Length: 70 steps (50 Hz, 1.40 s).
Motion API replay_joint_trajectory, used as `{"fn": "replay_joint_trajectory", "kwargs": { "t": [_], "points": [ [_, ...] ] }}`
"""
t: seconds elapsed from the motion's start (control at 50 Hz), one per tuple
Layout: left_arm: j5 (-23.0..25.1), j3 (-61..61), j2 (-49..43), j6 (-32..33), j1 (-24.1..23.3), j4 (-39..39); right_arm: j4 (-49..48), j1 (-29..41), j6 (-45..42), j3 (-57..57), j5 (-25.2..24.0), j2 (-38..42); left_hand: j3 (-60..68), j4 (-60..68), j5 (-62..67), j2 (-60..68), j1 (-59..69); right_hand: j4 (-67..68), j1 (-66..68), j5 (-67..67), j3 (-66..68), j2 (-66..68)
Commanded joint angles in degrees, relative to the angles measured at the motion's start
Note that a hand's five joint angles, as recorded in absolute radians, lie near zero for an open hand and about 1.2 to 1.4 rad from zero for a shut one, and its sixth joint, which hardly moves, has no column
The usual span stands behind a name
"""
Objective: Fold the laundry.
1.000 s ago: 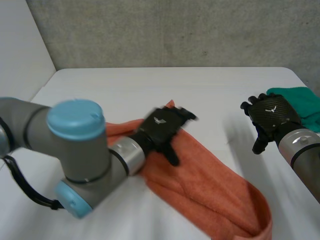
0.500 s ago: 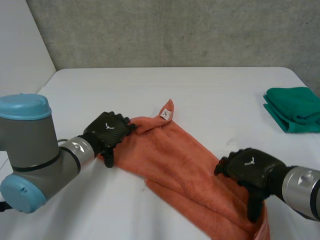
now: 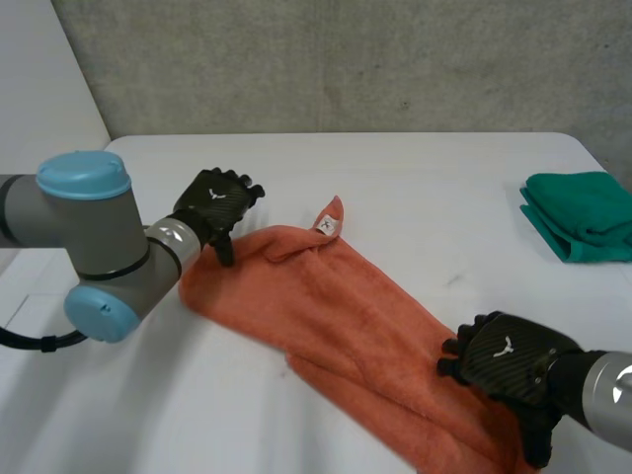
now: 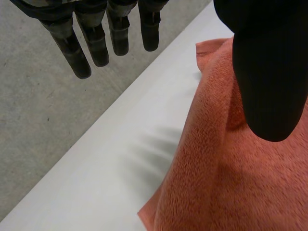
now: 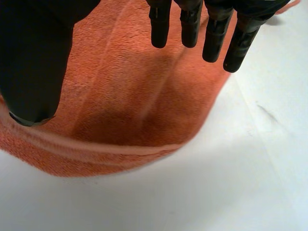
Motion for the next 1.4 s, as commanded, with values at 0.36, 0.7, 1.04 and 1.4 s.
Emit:
{"fn": "replay_joint_trajectory", "kwargs": {
  "t": [0.36,0.7,1.04,1.4],
  "points": [
    [0.1,14.8,-11.9,-2.0,-2.8,-6.0,10.0,-6.5,-9.6,0.9,-5.1,1.1,58.8,59.1,59.4,59.1,58.8,-3.3,-1.4,-3.6,-1.9,-2.7],
    [-3.7,21.5,-8.3,-4.2,-1.8,-5.5,1.3,-5.1,-3.0,-11.9,-6.0,13.9,65.7,66.0,66.3,66.0,65.7,66.7,68.6,66.4,68.1,67.3],
    [-15.1,39.0,0.9,-19.4,3.3,4.1,-41.7,7.9,18.1,-41.6,9.7,13.3,65.7,66.0,66.3,66.0,65.7,66.7,68.6,66.4,68.1,67.3],
    [-7.2,-8.7,18.4,-20.0,4.1,4.4,-28.3,8.5,17.5,-27.2,5.8,13.8,65.7,66.0,66.3,66.0,65.7,63.6,65.5,63.3,65.0,64.2]
  ]
}}
